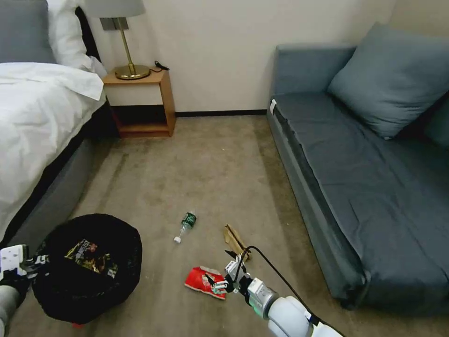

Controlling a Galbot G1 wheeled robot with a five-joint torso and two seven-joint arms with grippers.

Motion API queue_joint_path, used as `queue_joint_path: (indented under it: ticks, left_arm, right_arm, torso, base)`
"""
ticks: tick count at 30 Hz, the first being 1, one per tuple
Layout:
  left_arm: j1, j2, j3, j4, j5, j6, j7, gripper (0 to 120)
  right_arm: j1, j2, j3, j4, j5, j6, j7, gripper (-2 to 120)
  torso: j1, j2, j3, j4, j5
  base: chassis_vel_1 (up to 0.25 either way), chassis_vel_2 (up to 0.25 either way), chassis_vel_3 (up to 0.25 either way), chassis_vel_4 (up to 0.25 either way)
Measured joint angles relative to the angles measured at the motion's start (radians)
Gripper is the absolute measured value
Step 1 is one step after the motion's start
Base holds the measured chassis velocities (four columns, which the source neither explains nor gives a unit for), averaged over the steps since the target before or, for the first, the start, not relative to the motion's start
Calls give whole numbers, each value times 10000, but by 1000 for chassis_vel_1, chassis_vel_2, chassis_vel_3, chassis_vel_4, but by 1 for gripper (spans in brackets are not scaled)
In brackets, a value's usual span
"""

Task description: Pick up the trash bin, then pick up the garbage on the floor and place it into the trash bin.

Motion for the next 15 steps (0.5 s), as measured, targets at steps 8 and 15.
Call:
queue_joint_path:
  ticks: [8, 15]
  left_arm:
    - [64, -22, -31, 21, 39, 0, 1, 6]
    - [151, -61, -81, 20, 64, -11, -1, 6]
  right_arm:
    - [1125, 341, -700, -1372, 666, -396, -540, 100]
    - [2082, 918, -1154, -2968, 711, -362, -917, 100]
  torso:
    - [-1, 0, -1, 3, -1]
    - [0, 0, 0, 3, 0]
  base:
    - [0, 0, 0, 0]
    - [0, 0, 0, 0]
